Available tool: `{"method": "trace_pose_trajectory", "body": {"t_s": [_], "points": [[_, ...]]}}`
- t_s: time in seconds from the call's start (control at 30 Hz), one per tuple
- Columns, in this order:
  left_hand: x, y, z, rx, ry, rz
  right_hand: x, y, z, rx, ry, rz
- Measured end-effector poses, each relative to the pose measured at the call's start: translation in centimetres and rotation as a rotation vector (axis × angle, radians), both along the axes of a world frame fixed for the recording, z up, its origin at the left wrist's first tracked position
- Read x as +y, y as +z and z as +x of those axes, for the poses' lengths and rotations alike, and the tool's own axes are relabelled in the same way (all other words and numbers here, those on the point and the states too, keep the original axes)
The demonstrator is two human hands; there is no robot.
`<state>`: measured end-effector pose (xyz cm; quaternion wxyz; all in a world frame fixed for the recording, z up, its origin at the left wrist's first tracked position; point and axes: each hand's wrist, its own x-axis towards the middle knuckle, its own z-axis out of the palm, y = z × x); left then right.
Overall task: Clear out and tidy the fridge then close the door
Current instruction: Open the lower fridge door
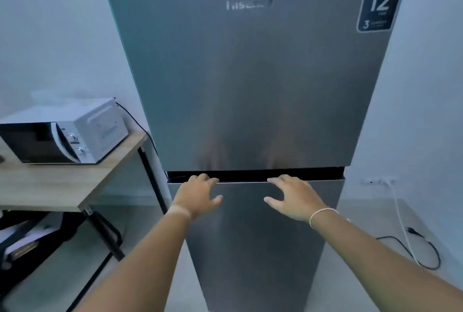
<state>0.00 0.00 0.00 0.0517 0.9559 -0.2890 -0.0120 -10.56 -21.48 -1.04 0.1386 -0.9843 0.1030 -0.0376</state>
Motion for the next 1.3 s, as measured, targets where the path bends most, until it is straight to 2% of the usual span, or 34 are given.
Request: {"method": "trace_pose_trajectory", "body": {"t_s": [0.1, 0.2, 0.33, 0.47, 0.6, 0.7, 0.83, 1.03, 1.3], "points": [[0.2, -2.5, 0.8, -0.097, 0.010, 0.069, -0.1, -2.5, 1.0, -0.045, -0.025, -0.101], [0.7, -4.4, 1.9, -0.180, -0.002, 0.018, 0.0, -4.1, 2.2, -0.142, -0.043, -0.188], [1.4, -5.8, 4.0, -0.258, 0.041, -0.155, 0.3, -6.1, 3.8, -0.204, -0.113, -0.187], [1.5, -8.4, 5.0, -0.404, 0.077, -0.089, 0.9, -8.0, 4.6, -0.357, -0.174, -0.193], [0.8, -9.3, 4.8, -0.436, 0.144, -0.142, 1.0, -9.1, 4.5, -0.437, -0.179, -0.181], [1.4, -8.8, 4.6, -0.378, 0.112, -0.155, 1.2, -8.8, 4.1, -0.396, -0.165, -0.146], [1.5, -7.8, 4.0, -0.324, 0.113, -0.006, 1.8, -8.1, 3.3, -0.308, -0.158, -0.030], [2.7, -8.4, 1.4, -0.431, 0.070, 0.078, 2.4, -8.3, 1.8, -0.266, -0.184, -0.007], [5.5, -8.3, -7.4, -0.580, -0.047, 0.158, 3.6, -7.8, -3.6, -0.207, -0.172, 0.081]]}}
